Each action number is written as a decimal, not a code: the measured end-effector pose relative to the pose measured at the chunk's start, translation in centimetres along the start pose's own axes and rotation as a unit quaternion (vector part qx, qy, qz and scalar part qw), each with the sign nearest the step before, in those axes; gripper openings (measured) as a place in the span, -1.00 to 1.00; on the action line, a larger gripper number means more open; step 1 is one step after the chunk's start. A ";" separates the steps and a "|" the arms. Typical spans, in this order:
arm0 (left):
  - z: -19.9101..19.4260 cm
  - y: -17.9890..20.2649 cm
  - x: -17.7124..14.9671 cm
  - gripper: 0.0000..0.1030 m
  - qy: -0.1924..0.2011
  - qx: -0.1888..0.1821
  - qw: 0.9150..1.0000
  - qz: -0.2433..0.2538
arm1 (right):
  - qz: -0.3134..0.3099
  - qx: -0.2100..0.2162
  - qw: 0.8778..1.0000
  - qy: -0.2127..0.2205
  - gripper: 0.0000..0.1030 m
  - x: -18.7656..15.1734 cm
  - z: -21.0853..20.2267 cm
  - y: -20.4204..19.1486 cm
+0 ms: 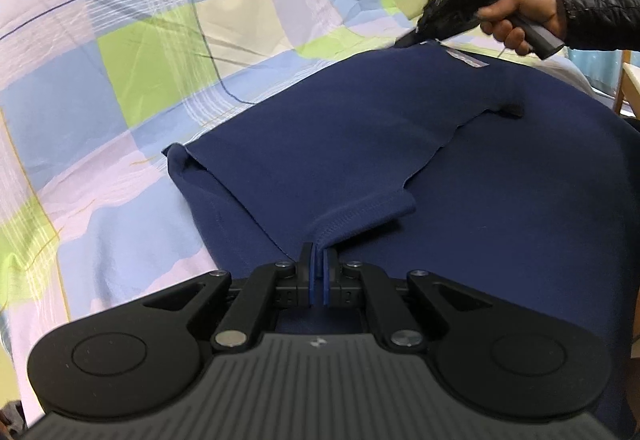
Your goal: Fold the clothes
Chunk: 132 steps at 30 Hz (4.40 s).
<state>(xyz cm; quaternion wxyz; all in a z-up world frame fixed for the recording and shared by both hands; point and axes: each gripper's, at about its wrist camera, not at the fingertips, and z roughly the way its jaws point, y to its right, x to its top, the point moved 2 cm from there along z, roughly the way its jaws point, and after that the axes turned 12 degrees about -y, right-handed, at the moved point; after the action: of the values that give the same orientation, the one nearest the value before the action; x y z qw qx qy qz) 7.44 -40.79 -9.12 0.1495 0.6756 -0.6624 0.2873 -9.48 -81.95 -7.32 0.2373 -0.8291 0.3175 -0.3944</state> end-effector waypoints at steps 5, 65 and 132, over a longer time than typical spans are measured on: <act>0.2 -0.2 -0.1 -0.97 -0.003 0.001 1.000 -0.009 | -0.203 -0.118 0.972 0.000 -0.47 1.2 -1.2 -1.5; -7.0 3.6 -1.9 -0.91 0.019 0.050 0.997 -0.046 | -0.308 -0.181 0.933 -0.034 -0.25 -6.9 -6.6 -5.4; -9.7 20.5 -11.3 0.18 -0.142 0.161 0.959 0.185 | -0.772 -0.334 0.535 -0.084 0.54 -41.9 -8.9 -14.0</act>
<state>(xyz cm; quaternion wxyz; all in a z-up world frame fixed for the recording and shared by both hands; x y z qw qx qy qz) -14.02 -27.54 -11.75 -0.1130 0.5899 -0.7353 0.3141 -32.30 -43.77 -14.24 -0.4274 -0.8007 -0.3584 -0.2185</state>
